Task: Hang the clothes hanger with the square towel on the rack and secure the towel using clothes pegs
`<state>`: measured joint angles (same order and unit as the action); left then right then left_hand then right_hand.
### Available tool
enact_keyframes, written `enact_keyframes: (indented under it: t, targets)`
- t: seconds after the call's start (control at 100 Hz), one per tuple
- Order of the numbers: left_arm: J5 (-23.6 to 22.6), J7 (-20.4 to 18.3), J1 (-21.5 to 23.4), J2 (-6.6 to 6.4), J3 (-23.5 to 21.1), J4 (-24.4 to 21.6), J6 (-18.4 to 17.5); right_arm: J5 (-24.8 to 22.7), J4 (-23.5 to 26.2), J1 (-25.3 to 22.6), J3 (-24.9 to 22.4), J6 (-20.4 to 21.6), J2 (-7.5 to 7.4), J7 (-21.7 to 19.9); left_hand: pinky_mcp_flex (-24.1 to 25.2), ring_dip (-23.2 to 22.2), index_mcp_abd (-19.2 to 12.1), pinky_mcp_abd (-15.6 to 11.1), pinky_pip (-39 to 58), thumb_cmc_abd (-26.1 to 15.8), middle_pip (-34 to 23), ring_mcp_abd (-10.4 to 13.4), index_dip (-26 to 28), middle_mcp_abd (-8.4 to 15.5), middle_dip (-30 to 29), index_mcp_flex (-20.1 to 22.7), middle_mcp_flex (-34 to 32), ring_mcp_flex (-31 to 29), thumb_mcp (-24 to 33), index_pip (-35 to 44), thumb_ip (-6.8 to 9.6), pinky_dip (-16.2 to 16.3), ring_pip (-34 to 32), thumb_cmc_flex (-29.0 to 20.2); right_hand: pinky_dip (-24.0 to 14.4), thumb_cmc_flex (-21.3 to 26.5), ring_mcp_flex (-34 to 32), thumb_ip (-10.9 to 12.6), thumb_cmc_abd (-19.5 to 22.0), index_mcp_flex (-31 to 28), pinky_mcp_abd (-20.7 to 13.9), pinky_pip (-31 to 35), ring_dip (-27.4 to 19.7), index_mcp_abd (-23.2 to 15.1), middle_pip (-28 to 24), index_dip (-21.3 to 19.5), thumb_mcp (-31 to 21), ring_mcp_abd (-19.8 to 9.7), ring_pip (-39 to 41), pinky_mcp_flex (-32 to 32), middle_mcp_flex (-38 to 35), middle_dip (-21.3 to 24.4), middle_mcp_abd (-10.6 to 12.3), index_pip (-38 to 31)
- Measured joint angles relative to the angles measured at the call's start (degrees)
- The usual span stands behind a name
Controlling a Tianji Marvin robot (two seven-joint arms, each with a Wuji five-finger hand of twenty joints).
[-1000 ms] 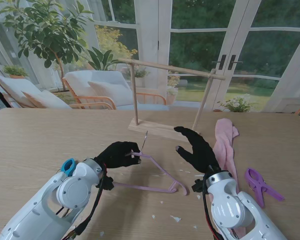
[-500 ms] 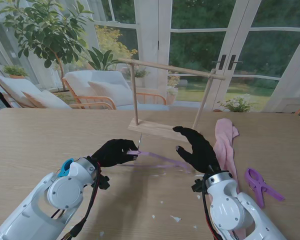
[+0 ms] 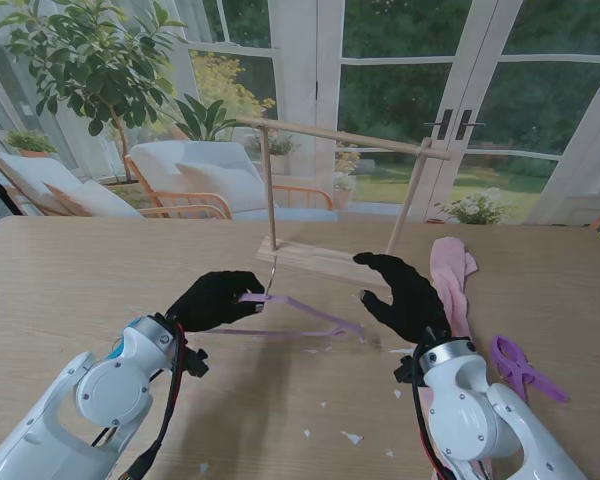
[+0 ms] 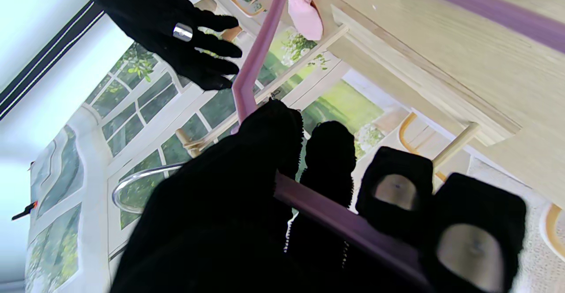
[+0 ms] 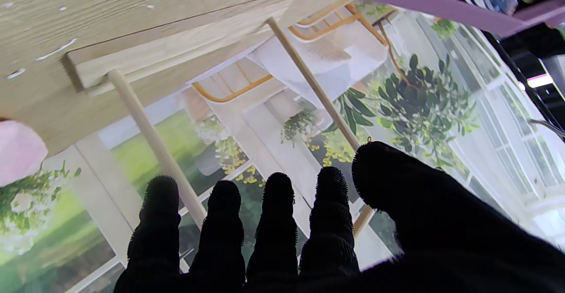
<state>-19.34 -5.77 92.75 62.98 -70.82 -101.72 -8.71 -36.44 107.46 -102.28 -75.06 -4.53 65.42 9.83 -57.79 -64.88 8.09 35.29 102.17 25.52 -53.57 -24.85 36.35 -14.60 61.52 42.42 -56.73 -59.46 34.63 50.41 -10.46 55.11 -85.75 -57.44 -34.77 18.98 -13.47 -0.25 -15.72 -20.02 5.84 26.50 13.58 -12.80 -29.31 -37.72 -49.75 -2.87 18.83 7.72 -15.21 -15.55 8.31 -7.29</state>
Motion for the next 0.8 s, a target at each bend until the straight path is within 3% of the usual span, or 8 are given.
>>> enact_keyframes:
  t: [0.24,0.44,0.65,0.8]
  targets:
    - [1.7,5.2,2.6,0.83,-1.2,-1.0,-1.6,-6.0,2.5,-0.6,-2.1,-6.8,-1.38,-5.5,-0.3,0.0,0.2,-0.2,0.5,0.0,-0.4,0.0,0.3,0.0,0.0,0.0,-0.1,-0.4,0.0,0.1,0.00,-0.6,-0.1,0.0,-1.4,0.0,-2.5,0.0,0.0,-0.7,0.7,10.8,4.9,3.6,-6.3,0.5,2.1,2.7,8.9,3.3,-1.8,-2.8,-2.9,-8.1]
    - [3.3,5.4,3.4,1.30,-2.1,-1.3,-1.8,-13.2,2.3,2.4,-2.2,-15.9,-2.79,-13.5,-0.5,0.0,0.6,-0.2,0.5,0.0,-0.4,0.0,0.3,0.0,0.0,0.0,-0.1,-0.5,0.4,0.1,-0.02,-0.6,-0.1,0.0,-1.5,-0.1,-4.6,0.0,0.0,-0.7,0.7,17.4,6.6,7.3,-9.7,1.2,3.4,3.5,13.1,4.1,-3.0,-4.1,-4.3,-13.7]
    - [4.5,5.6,3.3,1.44,-2.6,-0.8,-2.2,-19.6,-4.2,9.7,0.3,-23.4,-4.13,-19.1,-0.5,0.0,0.8,-0.2,0.6,0.0,-0.5,0.1,0.3,0.0,0.0,0.0,-0.1,-0.5,0.5,0.1,-0.02,-0.6,-0.2,0.0,0.6,-2.2,-4.6,0.0,0.0,-0.7,0.6,20.0,7.3,8.6,-10.4,3.3,5.8,3.6,13.3,4.1,-3.0,-4.2,-5.1,-17.4]
    - [5.2,5.6,3.3,1.54,-3.2,-0.5,-2.5,-27.4,-9.5,15.1,3.8,-27.5,-5.27,-26.0,-0.5,0.0,0.8,-0.3,0.6,0.0,-0.5,0.1,0.3,0.0,0.0,0.0,-0.1,-0.6,0.5,0.2,-0.02,-0.6,-0.2,0.0,1.1,-3.7,-3.7,0.0,0.0,-1.0,0.5,20.4,7.3,10.0,-10.4,3.3,9.4,3.6,13.4,3.3,-2.0,-4.3,-5.2,-19.6]
